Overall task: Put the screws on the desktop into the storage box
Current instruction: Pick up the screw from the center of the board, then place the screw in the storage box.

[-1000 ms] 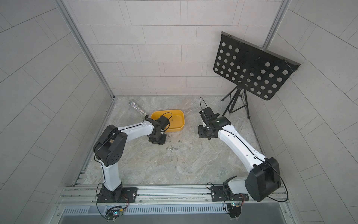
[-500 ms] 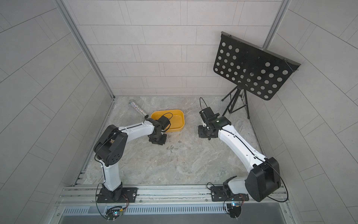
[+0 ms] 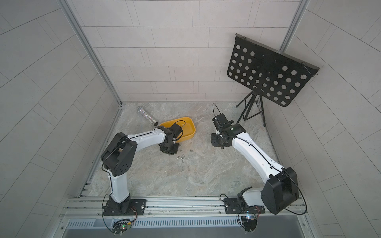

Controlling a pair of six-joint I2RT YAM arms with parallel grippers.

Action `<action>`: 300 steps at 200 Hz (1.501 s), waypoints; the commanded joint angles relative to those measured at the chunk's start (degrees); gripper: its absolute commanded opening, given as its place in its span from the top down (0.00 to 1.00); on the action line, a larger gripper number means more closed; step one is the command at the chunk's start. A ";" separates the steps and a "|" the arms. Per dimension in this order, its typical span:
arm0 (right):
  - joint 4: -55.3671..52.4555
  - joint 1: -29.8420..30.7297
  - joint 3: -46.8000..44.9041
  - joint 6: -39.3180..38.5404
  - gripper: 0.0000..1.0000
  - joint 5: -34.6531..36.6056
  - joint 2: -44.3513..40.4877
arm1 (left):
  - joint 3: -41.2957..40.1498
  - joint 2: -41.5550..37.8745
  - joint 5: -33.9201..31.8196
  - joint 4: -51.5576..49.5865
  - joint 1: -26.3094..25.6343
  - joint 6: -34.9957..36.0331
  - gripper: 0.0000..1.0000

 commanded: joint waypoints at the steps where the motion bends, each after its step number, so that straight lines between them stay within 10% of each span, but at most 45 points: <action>1: -0.68 -0.13 -0.28 -0.34 0.73 0.27 0.52 | 0.87 1.89 -1.15 -1.84 -0.37 0.21 0.78; 233: -0.85 -0.10 -0.34 -0.29 0.75 0.03 -0.05 | 0.33 -16.24 -1.98 -13.71 -2.75 -0.07 0.91; 300: -0.86 -0.14 -0.19 -0.29 0.76 0.16 0.09 | 4.14 -25.40 -11.90 -9.37 -2.11 -0.50 0.91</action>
